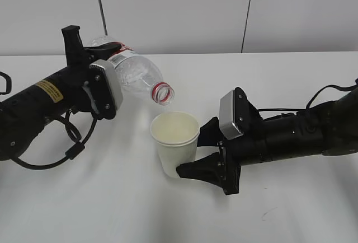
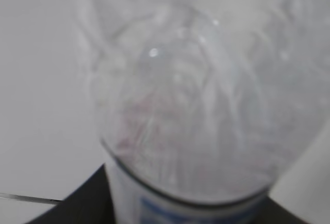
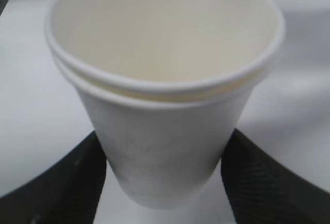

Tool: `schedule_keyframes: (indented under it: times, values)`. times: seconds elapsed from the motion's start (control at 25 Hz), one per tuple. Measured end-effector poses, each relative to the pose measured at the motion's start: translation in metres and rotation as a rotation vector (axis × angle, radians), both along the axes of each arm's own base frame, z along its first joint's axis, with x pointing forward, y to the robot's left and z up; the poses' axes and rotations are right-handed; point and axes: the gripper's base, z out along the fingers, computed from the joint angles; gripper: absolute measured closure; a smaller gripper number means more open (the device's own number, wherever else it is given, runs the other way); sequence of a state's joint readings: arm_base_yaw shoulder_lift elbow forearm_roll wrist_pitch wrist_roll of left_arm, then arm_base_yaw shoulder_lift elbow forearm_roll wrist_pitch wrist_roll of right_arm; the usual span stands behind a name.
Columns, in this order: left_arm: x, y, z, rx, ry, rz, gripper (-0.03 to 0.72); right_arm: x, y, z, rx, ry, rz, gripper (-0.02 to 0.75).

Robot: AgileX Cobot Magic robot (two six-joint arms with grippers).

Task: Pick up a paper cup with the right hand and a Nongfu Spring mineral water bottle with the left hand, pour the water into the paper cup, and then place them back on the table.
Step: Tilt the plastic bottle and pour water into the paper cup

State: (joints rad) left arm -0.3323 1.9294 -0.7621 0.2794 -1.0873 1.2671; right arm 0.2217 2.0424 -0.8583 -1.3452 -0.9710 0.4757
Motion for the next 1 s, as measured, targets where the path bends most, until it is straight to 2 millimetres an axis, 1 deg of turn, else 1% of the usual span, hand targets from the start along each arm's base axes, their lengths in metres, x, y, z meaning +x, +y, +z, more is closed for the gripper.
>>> schedule_keyframes:
  times: [0.48,1.0]
  values:
    - [0.0000,-0.0001,0.0000,0.033,-0.022,-0.001,0.414,0.0026,-0.0010,-0.0005,-0.006,0.004,-0.034,0.236]
    - [-0.0001,-0.0001,0.0000,0.050,-0.033,-0.002,0.414,0.0007,-0.0004,-0.0005,-0.006,0.001,-0.010,0.236]
